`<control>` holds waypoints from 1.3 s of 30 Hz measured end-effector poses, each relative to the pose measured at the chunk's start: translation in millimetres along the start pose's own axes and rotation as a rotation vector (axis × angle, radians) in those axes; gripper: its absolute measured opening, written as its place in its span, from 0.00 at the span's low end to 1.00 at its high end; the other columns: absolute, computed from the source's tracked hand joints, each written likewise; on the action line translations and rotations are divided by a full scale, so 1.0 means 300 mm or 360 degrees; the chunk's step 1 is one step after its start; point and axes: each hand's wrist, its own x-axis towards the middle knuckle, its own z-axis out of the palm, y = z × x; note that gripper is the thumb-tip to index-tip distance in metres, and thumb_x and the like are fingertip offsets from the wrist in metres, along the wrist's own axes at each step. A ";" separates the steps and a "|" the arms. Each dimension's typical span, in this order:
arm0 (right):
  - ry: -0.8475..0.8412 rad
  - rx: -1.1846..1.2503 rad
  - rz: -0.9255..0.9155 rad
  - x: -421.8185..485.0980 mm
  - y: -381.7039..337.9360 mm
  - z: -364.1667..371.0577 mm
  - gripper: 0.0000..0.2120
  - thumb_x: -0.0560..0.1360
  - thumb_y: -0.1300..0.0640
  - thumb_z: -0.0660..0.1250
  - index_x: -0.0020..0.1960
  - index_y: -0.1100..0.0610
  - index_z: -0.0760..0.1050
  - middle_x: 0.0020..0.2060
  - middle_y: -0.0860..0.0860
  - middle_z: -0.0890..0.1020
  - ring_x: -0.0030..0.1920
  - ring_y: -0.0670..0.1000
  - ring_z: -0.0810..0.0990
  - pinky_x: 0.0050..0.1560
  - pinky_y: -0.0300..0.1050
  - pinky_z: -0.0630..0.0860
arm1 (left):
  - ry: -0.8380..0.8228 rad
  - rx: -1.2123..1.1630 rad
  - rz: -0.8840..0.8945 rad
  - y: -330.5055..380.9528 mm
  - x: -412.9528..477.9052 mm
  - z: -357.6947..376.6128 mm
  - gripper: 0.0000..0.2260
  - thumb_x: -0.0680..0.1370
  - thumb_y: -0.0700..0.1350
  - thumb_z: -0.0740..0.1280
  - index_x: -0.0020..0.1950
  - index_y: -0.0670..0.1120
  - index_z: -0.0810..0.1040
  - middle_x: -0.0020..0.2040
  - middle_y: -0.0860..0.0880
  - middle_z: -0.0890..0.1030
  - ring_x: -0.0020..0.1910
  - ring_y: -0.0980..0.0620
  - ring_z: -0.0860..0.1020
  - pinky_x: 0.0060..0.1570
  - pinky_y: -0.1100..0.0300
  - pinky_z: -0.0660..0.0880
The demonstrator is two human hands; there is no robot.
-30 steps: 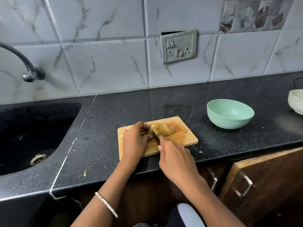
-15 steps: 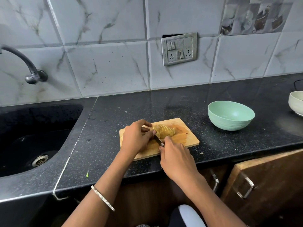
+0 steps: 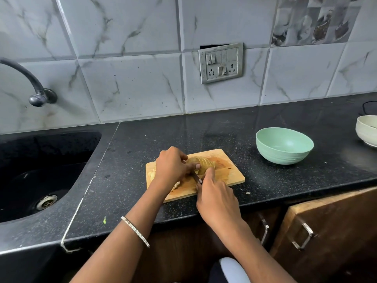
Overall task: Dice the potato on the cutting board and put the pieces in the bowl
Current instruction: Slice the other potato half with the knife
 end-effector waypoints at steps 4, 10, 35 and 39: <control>0.0037 0.0002 0.0014 0.007 0.002 0.009 0.18 0.83 0.54 0.61 0.69 0.56 0.57 0.54 0.56 0.81 0.56 0.60 0.80 0.42 0.49 0.69 | 0.0001 -0.0019 0.0024 -0.004 -0.006 0.004 0.25 0.68 0.61 0.76 0.59 0.48 0.83 0.49 0.52 0.85 0.49 0.51 0.81 0.44 0.58 0.74; 0.0054 -0.0012 0.0054 0.021 0.032 -0.004 0.16 0.83 0.54 0.61 0.67 0.55 0.60 0.54 0.56 0.81 0.57 0.61 0.80 0.42 0.50 0.68 | -0.0025 -0.0054 0.0064 0.010 -0.005 0.016 0.21 0.70 0.62 0.75 0.56 0.50 0.84 0.48 0.52 0.86 0.47 0.51 0.82 0.47 0.55 0.77; 0.0079 0.0000 0.0022 0.048 0.094 -0.033 0.19 0.82 0.53 0.62 0.69 0.57 0.60 0.54 0.56 0.81 0.56 0.61 0.80 0.42 0.50 0.67 | -0.0244 -0.0102 0.0046 0.054 0.023 0.043 0.23 0.68 0.40 0.79 0.62 0.47 0.81 0.51 0.49 0.85 0.52 0.51 0.81 0.57 0.53 0.78; 0.0083 0.0078 -0.0006 0.052 0.086 -0.024 0.16 0.83 0.53 0.60 0.68 0.57 0.62 0.54 0.55 0.81 0.55 0.59 0.79 0.43 0.49 0.67 | -0.0178 -0.0232 0.0010 0.034 0.009 0.041 0.22 0.67 0.39 0.79 0.60 0.48 0.81 0.49 0.50 0.85 0.50 0.52 0.82 0.55 0.54 0.79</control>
